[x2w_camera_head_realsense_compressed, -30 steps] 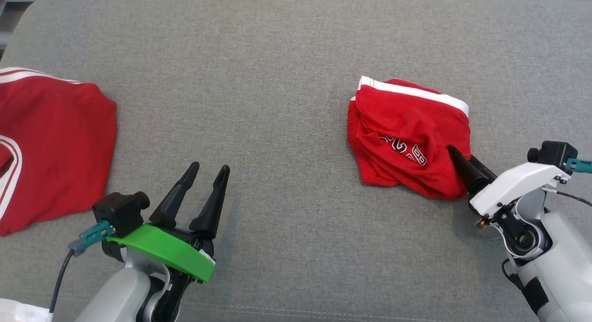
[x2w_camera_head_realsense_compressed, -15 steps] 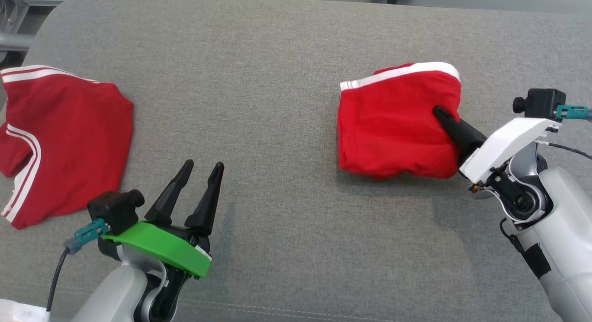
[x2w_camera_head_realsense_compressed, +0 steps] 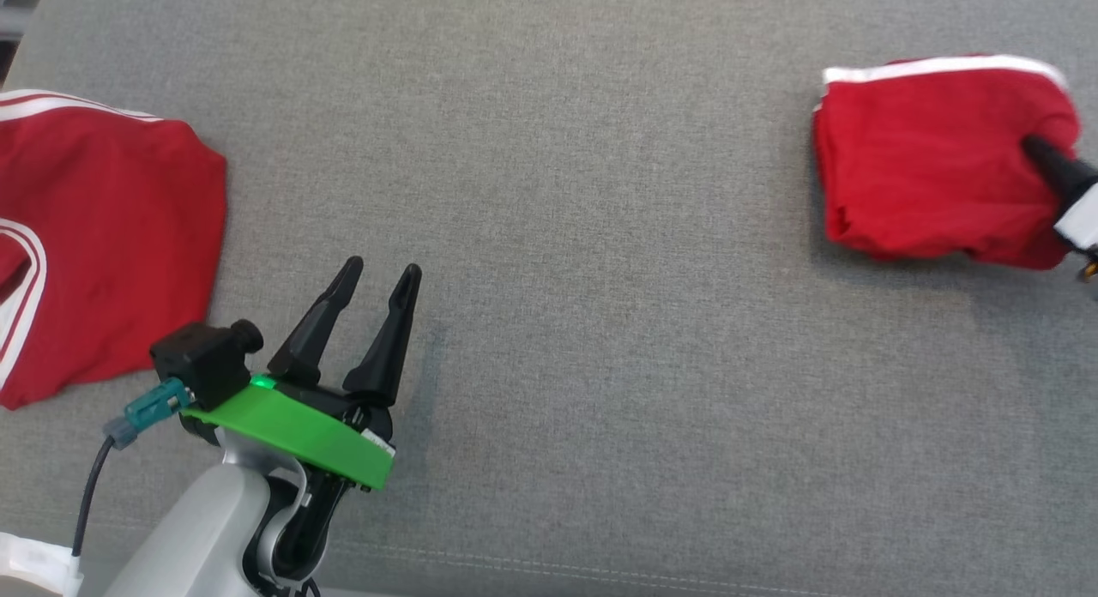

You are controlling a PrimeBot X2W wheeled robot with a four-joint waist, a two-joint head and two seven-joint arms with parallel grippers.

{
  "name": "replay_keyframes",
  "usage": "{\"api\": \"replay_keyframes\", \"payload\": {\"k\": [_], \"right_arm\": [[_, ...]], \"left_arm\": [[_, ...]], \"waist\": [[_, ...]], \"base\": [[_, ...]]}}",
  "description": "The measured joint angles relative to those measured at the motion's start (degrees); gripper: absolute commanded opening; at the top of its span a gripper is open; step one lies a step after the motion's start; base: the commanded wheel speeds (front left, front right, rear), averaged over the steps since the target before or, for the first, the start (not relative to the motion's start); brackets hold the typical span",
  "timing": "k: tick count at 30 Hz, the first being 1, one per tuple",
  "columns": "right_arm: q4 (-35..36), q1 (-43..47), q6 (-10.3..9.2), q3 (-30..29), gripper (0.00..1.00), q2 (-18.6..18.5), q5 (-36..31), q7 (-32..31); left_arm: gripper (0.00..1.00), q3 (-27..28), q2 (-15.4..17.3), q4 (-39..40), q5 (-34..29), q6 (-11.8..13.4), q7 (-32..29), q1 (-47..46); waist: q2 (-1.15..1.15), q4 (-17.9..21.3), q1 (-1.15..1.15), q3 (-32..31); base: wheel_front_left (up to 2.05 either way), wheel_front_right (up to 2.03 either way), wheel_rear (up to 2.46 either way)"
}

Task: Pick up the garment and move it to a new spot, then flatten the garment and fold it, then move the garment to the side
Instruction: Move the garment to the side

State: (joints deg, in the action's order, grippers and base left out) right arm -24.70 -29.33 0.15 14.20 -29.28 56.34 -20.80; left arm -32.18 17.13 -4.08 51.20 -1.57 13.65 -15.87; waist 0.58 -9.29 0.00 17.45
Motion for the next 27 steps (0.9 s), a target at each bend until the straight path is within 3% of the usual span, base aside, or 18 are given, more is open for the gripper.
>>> {"api": "replay_keyframes", "payload": {"k": [8, 14, 18, 20, 21, 27], "right_arm": [[-3.7, -1.8, -6.45, -5.7, 0.00, -9.6, -1.8, -1.5], [-6.9, -0.7, -6.79, -8.8, 0.00, -17.2, -3.5, -3.2], [-8.1, 0.4, -6.82, -9.6, 0.00, -19.1, -4.3, -3.5], [-8.7, 0.9, -6.86, -9.8, 0.36, -19.2, -4.6, -3.4], [-9.0, 1.4, -6.90, -9.7, 1.00, -19.2, -5.1, -3.2], [-11.3, 5.0, -7.24, -8.8, 1.00, -19.1, -8.1, -1.3]], "left_arm": [[1.00, -0.7, -0.3, 0.8, -1.0, -1.0, -0.1, -3.3], [1.00, -0.9, -1.0, 0.7, -1.0, -1.5, -0.1, -4.3], [1.00, -0.1, -1.1, 0.2, -1.0, -1.5, 0.0, -4.3], [1.00, 0.7, -0.7, -0.3, -1.0, -1.4, 0.0, -4.3], [1.00, 0.7, -0.7, -0.6, -1.0, -1.4, 0.0, -4.3], [1.00, 1.0, -0.8, -1.4, -1.0, -1.5, 0.0, -4.1]], "waist": [[0.00, -2.3, 0.00, 3.5], [0.00, -5.0, 0.00, 4.8], [0.00, -6.2, 0.00, 5.6], [0.00, -6.3, 0.00, 5.9], [0.00, -6.3, 0.00, 6.0], [0.00, -5.1, 0.00, 5.4]], "base": [[0.00, 0.00, 0.00], [0.00, 0.00, 0.00], [0.00, 0.00, 0.00], [0.00, 0.00, 0.00], [0.00, 0.00, 0.00], [0.00, 0.00, 0.00]]}}
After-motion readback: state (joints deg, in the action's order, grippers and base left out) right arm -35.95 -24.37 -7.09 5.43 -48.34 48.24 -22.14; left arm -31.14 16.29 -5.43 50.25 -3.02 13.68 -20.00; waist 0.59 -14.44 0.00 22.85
